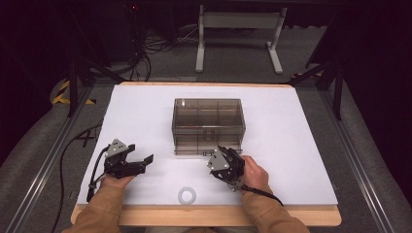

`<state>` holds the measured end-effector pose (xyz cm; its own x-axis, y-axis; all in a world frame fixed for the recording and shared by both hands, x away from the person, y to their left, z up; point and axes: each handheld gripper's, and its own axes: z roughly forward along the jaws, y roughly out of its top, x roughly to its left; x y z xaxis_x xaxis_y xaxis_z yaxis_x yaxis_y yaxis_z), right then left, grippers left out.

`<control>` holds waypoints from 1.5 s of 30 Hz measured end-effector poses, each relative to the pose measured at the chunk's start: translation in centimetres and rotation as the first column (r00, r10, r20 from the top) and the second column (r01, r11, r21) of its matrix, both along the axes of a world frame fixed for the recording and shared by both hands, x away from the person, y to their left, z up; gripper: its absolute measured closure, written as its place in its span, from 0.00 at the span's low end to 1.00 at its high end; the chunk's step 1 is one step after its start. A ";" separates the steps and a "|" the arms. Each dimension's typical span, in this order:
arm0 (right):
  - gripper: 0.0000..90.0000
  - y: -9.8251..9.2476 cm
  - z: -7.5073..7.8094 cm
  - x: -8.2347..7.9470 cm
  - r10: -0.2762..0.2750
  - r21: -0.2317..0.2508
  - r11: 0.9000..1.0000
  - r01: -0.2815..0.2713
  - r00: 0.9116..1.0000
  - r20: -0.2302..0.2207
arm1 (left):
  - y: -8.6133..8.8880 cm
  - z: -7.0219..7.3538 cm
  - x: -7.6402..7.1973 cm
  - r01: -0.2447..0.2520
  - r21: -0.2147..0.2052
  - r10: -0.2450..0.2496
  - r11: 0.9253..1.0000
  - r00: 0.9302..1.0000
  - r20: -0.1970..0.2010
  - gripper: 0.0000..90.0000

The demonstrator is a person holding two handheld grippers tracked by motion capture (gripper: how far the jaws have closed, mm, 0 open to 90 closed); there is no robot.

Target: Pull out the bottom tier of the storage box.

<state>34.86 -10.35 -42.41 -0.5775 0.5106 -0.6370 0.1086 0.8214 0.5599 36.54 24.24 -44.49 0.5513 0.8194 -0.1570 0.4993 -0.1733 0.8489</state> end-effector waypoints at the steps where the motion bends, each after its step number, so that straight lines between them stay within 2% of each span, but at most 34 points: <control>1: 0.78 -0.3 0.1 0.1 0.008 0.017 1.000 -0.008 1.000 -0.015 | 0.0 0.0 0.0 0.000 0.000 0.000 1.000 1.000 0.000 0.16; 5: 0.75 -1.5 0.5 0.6 0.028 0.103 0.994 -0.023 0.998 -0.052 | 0.1 0.0 -0.1 0.001 -0.001 -0.001 1.000 1.000 -0.003 0.16; 8: 0.74 -2.5 0.6 1.1 0.048 0.180 0.983 -0.029 0.994 -0.100 | 0.1 0.0 -0.1 -0.004 -0.006 0.004 1.000 1.000 -0.001 0.16; 9: 0.74 -3.0 0.6 1.4 0.059 0.217 0.976 -0.030 0.990 -0.126 | 0.1 0.0 -0.1 -0.003 -0.005 0.003 1.000 1.000 -0.001 0.16; 11: 0.73 -3.7 0.7 1.7 0.072 0.263 0.964 -0.032 0.987 -0.142 | 0.1 0.0 -0.1 -0.001 -0.001 0.001 1.000 1.000 -0.003 0.16; 13: 0.71 -4.4 0.8 2.0 0.096 0.319 0.947 -0.039 0.982 -0.163 | 0.1 0.0 -0.1 0.000 0.000 0.000 1.000 1.000 -0.004 0.16; 17: 0.70 -5.6 1.1 2.4 0.115 0.376 0.926 -0.038 0.976 -0.185 | 0.1 0.1 -0.1 0.000 -0.001 0.000 1.000 1.000 -0.004 0.16; 21: 0.64 -7.0 1.4 3.0 0.118 0.425 0.905 -0.018 0.971 -0.210 | 0.2 0.1 -0.2 0.000 -0.004 0.000 1.000 1.000 -0.005 0.16; 24: 0.64 -8.3 1.7 3.6 0.135 0.467 0.884 -0.007 0.961 -0.241 | 0.2 0.0 -0.2 0.002 -0.002 -0.002 1.000 1.000 -0.006 0.16; 25: 0.64 -8.7 1.7 3.7 0.133 0.475 0.880 -0.001 0.961 -0.244 | 0.2 0.0 -0.2 0.002 -0.003 -0.002 1.000 1.000 -0.006 0.16; 26: 0.63 -9.5 1.9 4.0 0.145 0.501 0.866 0.002 0.956 -0.254 | 0.2 0.0 -0.2 0.001 -0.002 -0.001 1.000 1.000 -0.007 0.16; 29: 0.62 -10.1 2.0 4.1 0.146 0.506 0.862 0.006 0.954 -0.261 | 0.1 0.0 -0.2 0.001 -0.001 -0.001 1.000 1.000 -0.008 0.16; 31: 0.59 -10.7 2.1 4.2 0.148 0.517 0.856 0.012 0.953 -0.266 | 0.1 0.0 -0.2 0.001 -0.001 -0.001 1.000 1.000 -0.008 0.16; 34: 0.58 -11.1 2.1 4.4 0.156 0.521 0.854 0.011 0.949 -0.275 | 0.1 0.0 -0.2 0.000 -0.001 0.000 1.000 1.000 -0.009 0.16; 36: 0.58 -11.4 2.2 4.5 0.173 0.524 0.851 0.005 0.941 -0.291 | 0.1 0.0 -0.2 0.001 -0.001 -0.001 1.000 1.000 -0.009 0.16; 38: 0.58 -11.5 2.3 4.6 0.185 0.529 0.848 0.001 0.936 -0.298 | 0.1 0.0 -0.2 0.000 -0.001 0.000 1.000 1.000 -0.009 0.16; 40: 0.58 -11.7 2.5 4.7 0.195 0.528 0.849 -0.004 0.931 -0.308 | 0.1 0.0 -0.2 0.000 0.001 0.000 1.000 1.000 -0.008 0.16; 45: 0.58 -11.8 3.0 4.7 0.209 0.518 0.855 -0.018 0.927 -0.313 | 0.1 -0.1 -0.2 0.002 0.006 -0.002 1.000 1.000 -0.011 0.16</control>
<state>39.59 -22.18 -39.40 -0.7839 0.6178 -0.0622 0.2958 0.4596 0.8374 36.37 24.30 -44.54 0.5509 0.8195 -0.1579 0.5082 -0.1793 0.8424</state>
